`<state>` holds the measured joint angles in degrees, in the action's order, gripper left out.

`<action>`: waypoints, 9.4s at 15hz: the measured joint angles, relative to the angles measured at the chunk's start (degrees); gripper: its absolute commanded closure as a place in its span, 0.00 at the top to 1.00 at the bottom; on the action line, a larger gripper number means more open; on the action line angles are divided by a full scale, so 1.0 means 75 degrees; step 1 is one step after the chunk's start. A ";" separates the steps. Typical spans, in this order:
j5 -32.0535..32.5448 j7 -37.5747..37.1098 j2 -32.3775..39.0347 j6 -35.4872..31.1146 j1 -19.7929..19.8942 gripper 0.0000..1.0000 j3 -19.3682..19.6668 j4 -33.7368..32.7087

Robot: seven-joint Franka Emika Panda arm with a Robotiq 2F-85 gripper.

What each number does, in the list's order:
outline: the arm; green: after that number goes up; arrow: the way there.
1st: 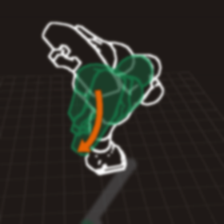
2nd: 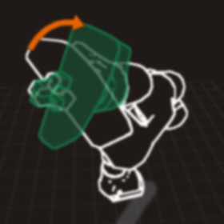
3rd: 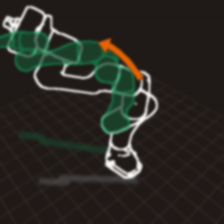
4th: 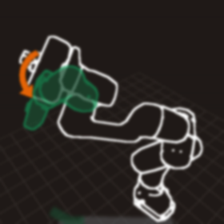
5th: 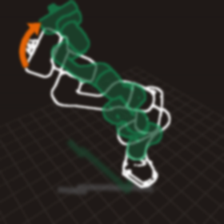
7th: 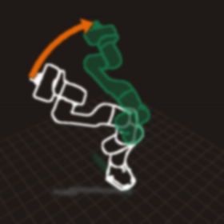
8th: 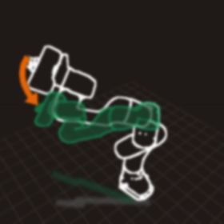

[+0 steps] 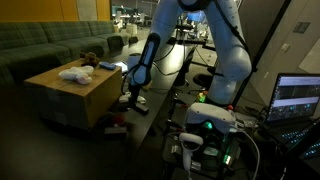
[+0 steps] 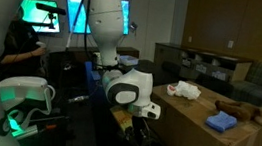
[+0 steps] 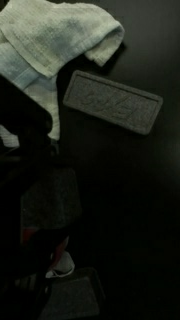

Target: Put the white towel on the table, then the blue sponge on the box, the right duster on the table, the moose doll on the box, the duster on the table, the turnip plushie on the box, the plastic on the table and finally the first left duster on the box

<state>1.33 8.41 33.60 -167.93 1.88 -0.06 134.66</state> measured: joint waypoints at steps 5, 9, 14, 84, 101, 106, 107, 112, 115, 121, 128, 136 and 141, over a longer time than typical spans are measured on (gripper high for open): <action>0.0068 -0.0667 0.0611 -0.0444 -0.0688 0.34 0.0689 -0.0388; 0.0076 -0.1097 0.0973 -0.0562 -0.1200 0.92 0.1189 -0.0675; 0.0076 -0.1515 0.1214 -0.0667 -0.1696 1.00 0.1655 -0.0872; 0.0097 -0.0140 -0.0481 0.2426 -0.0237 0.10 0.0180 -0.0732; 0.0746 -0.0660 -0.2941 0.3855 -0.0117 0.10 0.0243 -0.1884; 0.0900 -0.1227 -0.2400 0.3549 -0.0250 0.10 0.0243 -0.2859; 0.0901 -0.1322 -0.2209 0.3488 -0.0279 0.10 0.0243 -0.3090; 0.0901 -0.1801 -0.1032 0.3268 -0.0422 0.10 0.0265 -0.4336; 0.0901 -0.2041 -0.0361 0.3266 -0.0470 0.10 0.0335 -0.5013; 0.0901 -0.2434 0.0504 0.3279 -0.0565 0.14 0.0654 -0.5953; 0.0913 -0.3443 0.0906 0.3278 -0.0920 0.37 0.1218 -0.6575; 0.0955 -0.4174 0.1128 0.3286 -0.1253 0.90 0.1515 -0.6870; 0.1009 -0.4473 0.0992 0.3217 -0.1442 1.00 0.1671 -0.6929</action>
<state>8.90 -25.14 41.04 -143.80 -8.93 12.47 82.70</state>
